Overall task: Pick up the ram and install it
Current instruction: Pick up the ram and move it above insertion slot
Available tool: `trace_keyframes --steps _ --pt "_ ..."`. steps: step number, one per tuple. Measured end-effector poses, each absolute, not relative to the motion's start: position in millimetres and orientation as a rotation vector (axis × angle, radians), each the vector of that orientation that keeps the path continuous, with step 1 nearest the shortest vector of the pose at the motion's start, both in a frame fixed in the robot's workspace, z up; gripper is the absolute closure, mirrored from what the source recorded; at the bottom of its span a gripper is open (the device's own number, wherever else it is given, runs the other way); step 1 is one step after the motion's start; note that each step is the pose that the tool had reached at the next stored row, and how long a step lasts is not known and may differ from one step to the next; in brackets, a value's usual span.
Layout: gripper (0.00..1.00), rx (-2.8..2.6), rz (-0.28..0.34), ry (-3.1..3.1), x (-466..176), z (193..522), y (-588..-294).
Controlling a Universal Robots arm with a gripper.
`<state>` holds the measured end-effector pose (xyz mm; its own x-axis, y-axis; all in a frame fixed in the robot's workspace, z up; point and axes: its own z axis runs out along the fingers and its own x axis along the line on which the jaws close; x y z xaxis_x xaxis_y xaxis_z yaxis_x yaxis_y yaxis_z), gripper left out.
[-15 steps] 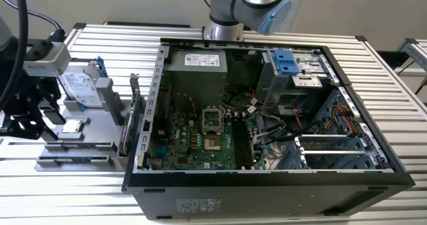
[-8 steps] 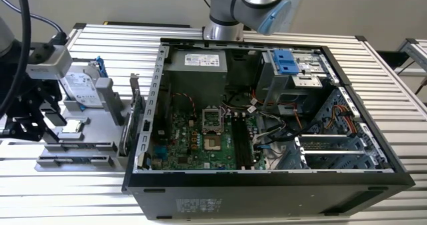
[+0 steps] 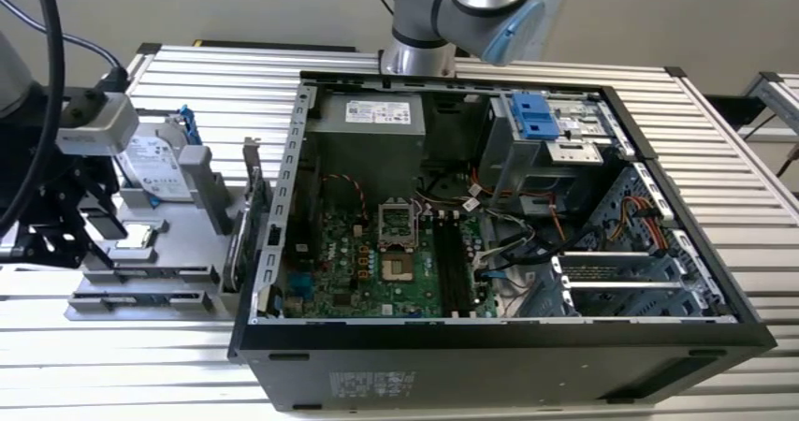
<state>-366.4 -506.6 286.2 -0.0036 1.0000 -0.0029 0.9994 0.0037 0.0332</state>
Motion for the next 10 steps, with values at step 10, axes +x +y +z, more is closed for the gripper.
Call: trace_keyframes --steps 10 --pt "0.0 2.2 0.033 2.208 -366.4 280.3 -506.6"
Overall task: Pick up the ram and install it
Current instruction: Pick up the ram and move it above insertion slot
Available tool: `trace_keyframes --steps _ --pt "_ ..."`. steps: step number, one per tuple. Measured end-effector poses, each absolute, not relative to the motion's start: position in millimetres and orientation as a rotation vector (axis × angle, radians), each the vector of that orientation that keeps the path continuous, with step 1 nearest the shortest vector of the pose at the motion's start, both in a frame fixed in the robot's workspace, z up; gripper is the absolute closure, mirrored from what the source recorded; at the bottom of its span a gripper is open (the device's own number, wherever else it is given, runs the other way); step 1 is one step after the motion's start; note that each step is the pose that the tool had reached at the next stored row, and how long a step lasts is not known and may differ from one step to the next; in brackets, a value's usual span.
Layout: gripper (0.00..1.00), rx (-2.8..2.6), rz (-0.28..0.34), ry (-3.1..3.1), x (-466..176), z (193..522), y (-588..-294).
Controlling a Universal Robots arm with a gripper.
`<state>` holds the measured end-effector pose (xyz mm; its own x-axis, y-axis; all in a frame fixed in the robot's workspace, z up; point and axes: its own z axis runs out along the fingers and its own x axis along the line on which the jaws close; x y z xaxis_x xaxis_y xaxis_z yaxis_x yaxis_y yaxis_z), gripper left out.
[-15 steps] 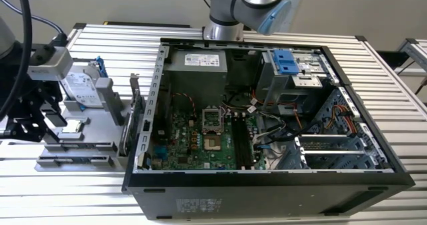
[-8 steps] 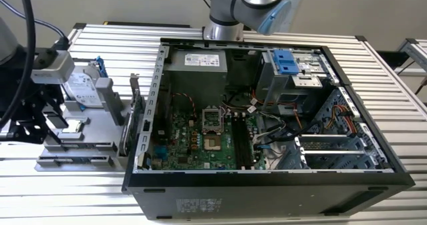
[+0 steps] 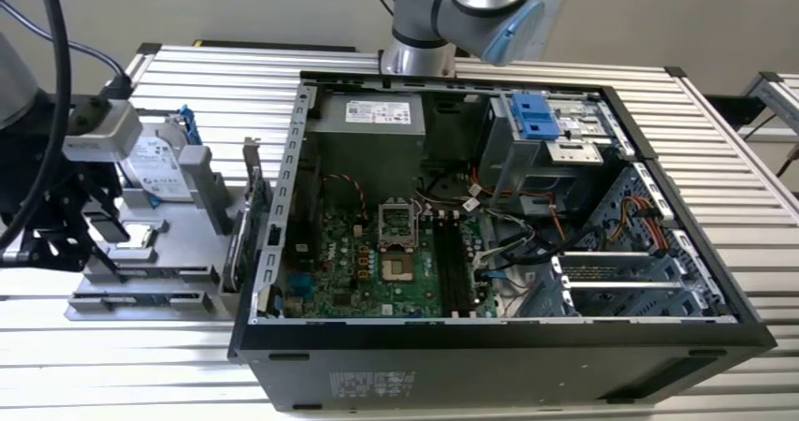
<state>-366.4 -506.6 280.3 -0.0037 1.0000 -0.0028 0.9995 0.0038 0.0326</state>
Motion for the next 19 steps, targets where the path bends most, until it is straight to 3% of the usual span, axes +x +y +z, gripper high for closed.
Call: trace_keyframes --steps 19 --pt "0.0 2.203 0.023 2.213 -366 264 -508"
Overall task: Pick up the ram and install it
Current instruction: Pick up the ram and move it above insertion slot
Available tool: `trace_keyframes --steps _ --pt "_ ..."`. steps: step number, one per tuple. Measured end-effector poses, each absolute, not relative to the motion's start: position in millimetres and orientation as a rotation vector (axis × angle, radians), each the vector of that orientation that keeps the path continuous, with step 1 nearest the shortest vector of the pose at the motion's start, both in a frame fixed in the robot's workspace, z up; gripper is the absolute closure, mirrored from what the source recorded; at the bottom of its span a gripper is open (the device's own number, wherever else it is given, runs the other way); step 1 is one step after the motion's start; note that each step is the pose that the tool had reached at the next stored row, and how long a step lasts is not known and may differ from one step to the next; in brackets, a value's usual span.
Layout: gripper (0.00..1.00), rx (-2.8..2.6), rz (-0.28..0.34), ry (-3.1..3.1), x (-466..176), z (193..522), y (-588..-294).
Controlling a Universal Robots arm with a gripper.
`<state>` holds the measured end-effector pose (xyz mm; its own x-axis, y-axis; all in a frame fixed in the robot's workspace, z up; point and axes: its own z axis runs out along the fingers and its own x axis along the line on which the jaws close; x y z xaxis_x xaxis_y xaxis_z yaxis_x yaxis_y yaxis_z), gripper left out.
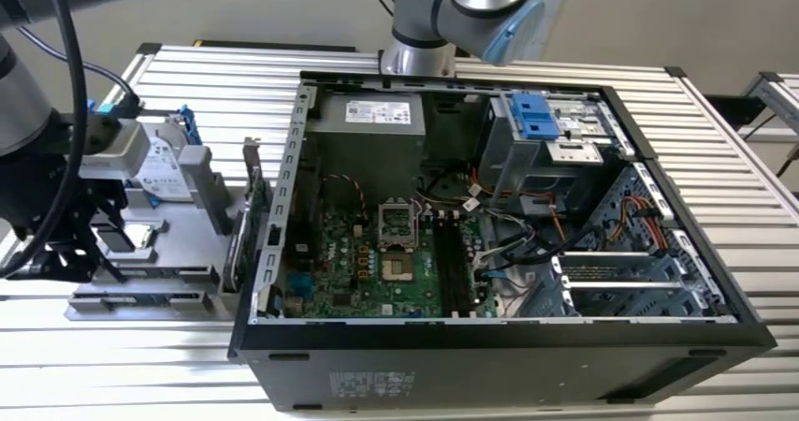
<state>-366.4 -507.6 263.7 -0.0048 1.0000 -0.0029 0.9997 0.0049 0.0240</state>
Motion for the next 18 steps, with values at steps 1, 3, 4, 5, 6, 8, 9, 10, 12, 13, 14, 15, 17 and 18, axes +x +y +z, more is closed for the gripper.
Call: trace_keyframes --steps 1,3,4,5,6,8,9,10,12,13,14,15,17,18 --pt "0.0 2.203 0.023 2.214 -366 263 -508" --pt "0.0 2.203 0.021 2.214 -366 261 -508" --pt "0.0 2.204 0.021 2.215 -366 260 -508" --pt "0.0 2.204 0.02 2.215 -366 260 -509" --pt "0.0 2.204 0.019 2.216 -366 259 -509" --pt "0.0 2.205 0.018 2.216 -366 257 -510" --pt "0.0 2.205 0.018 2.216 -366 256 -511" --pt "0.0 2.205 0.018 2.216 -366 256 -511" --pt "0.0 2.206 0.016 2.217 -366 254 -512" --pt "0.0 2.206 0.015 2.218 -366 253 -512" --pt "0.0 2.206 0.014 2.218 -367 253 -513" --pt "0.0 2.206 0.014 2.218 -367 252 -513" --pt "0.0 2.207 0.013 2.219 -367 250 -513" --pt "0.0 2.207 0.012 2.219 -367 249 -514"
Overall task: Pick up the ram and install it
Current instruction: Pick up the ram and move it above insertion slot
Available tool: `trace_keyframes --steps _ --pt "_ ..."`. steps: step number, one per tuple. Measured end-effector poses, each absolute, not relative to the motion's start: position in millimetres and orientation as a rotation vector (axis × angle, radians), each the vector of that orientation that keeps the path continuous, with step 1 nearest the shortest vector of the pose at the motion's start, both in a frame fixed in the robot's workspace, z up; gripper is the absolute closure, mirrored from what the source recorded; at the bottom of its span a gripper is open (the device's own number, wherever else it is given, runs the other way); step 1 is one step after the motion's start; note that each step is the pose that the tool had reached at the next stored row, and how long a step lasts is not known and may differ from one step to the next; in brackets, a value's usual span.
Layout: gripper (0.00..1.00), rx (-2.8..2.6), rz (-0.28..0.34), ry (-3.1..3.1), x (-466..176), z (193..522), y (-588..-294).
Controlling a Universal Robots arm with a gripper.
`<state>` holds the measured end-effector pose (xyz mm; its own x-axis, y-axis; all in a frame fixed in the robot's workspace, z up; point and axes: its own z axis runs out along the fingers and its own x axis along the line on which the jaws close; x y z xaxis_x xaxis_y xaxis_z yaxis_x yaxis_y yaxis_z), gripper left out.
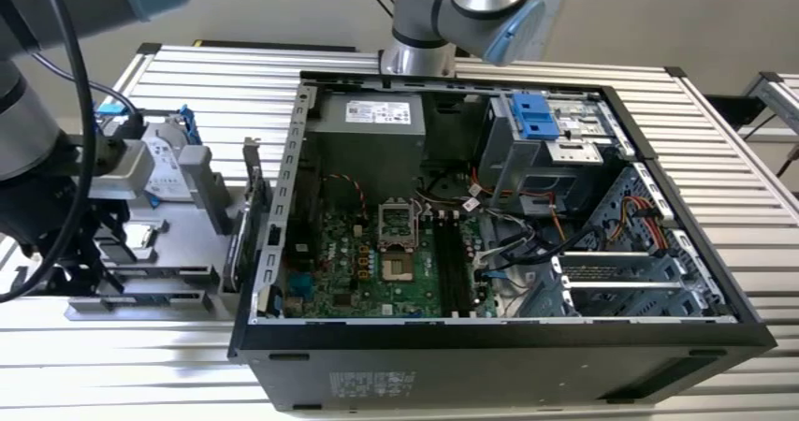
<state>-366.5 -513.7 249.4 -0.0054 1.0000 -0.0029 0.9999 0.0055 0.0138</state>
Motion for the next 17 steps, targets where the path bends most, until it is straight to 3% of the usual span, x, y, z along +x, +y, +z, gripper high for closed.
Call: trace_keyframes --steps 17 --pt "0.0 2.208 0.008 2.222 -367 235 -515"
